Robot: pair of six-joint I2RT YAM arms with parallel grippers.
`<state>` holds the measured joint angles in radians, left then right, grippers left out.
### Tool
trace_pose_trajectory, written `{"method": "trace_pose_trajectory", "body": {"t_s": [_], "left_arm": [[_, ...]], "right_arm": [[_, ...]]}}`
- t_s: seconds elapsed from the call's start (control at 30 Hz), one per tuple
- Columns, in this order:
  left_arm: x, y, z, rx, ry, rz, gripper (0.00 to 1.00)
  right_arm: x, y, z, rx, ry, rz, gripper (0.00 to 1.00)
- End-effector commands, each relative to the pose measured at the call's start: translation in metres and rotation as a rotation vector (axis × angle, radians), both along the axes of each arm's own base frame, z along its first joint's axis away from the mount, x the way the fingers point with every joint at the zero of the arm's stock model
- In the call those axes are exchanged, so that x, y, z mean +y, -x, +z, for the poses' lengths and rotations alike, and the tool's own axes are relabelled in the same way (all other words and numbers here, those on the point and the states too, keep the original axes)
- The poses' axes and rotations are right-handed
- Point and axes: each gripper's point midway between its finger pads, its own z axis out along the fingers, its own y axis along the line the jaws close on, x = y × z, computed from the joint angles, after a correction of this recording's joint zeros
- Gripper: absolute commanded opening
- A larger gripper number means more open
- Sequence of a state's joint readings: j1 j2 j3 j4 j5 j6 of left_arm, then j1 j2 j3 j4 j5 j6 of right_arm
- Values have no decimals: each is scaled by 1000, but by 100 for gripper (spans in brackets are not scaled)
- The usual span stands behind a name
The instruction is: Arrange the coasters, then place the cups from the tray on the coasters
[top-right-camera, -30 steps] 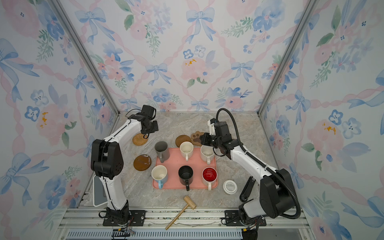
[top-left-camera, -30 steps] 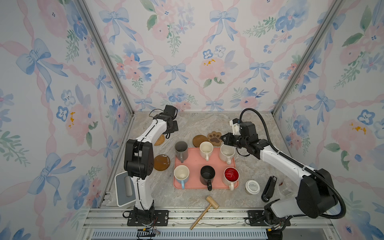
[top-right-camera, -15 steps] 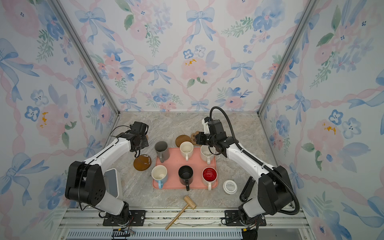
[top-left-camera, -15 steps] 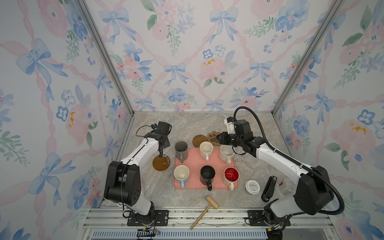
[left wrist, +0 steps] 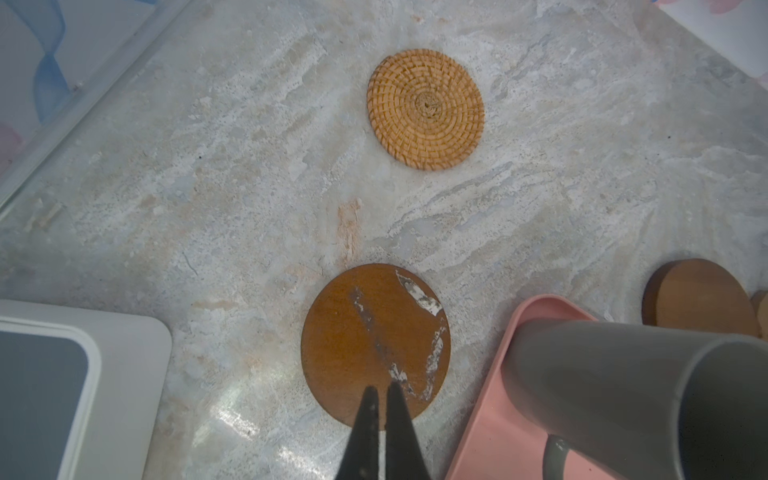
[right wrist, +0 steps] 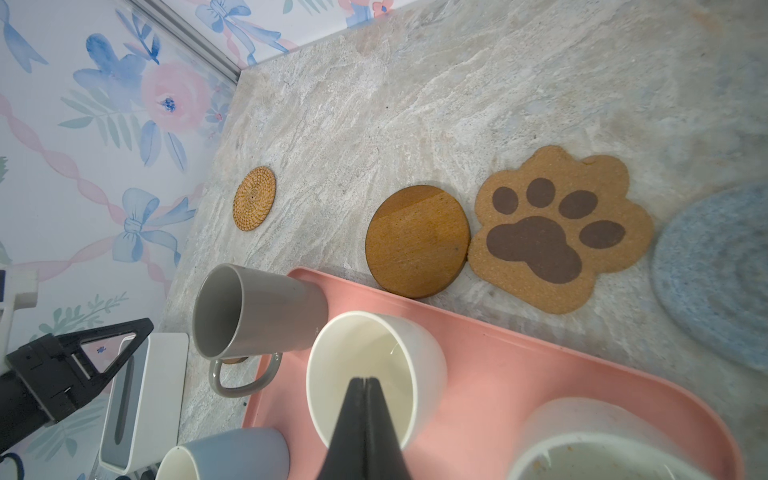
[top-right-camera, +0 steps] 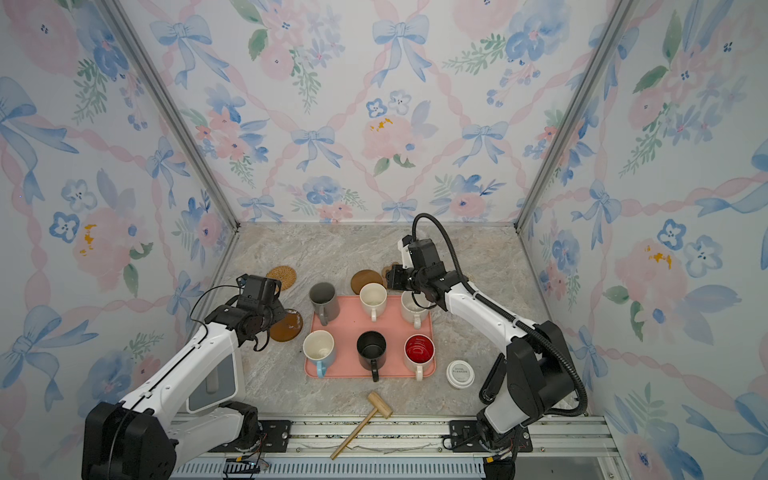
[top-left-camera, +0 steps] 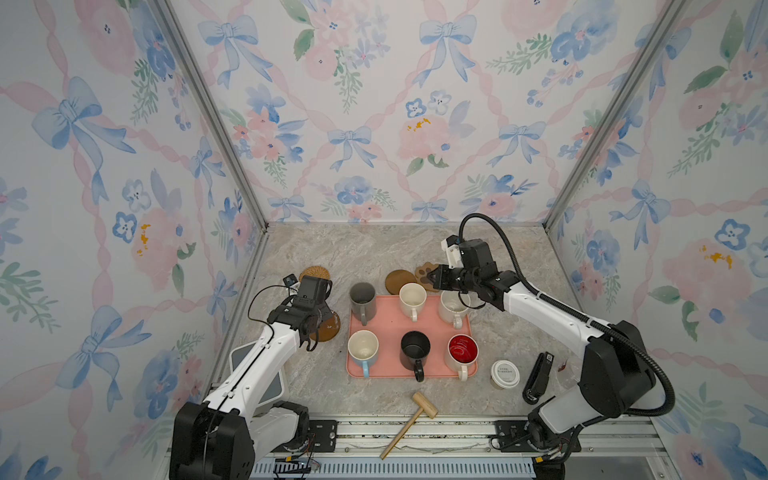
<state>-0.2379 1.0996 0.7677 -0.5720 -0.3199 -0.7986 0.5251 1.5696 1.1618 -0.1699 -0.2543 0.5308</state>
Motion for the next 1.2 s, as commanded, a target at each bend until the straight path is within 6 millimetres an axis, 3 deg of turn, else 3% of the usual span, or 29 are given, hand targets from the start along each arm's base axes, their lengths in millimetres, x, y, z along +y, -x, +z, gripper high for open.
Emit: {"method": "trace_pose_trajectory", "body": {"t_s": [0.0, 0.23, 0.67, 1.17], "left_arm": [[-9, 13, -10, 15, 64, -12, 0], [-17, 34, -37, 133, 84, -67, 0], [-2, 68, -80, 335, -2, -56, 0], [17, 67, -101, 400, -28, 50, 0]], "right_arm": [[12, -1, 7, -16, -1, 33, 0], [14, -2, 4, -10, 3, 40, 0], [18, -7, 1, -5, 2, 48, 0], [16, -11, -3, 8, -13, 47, 0]]}}
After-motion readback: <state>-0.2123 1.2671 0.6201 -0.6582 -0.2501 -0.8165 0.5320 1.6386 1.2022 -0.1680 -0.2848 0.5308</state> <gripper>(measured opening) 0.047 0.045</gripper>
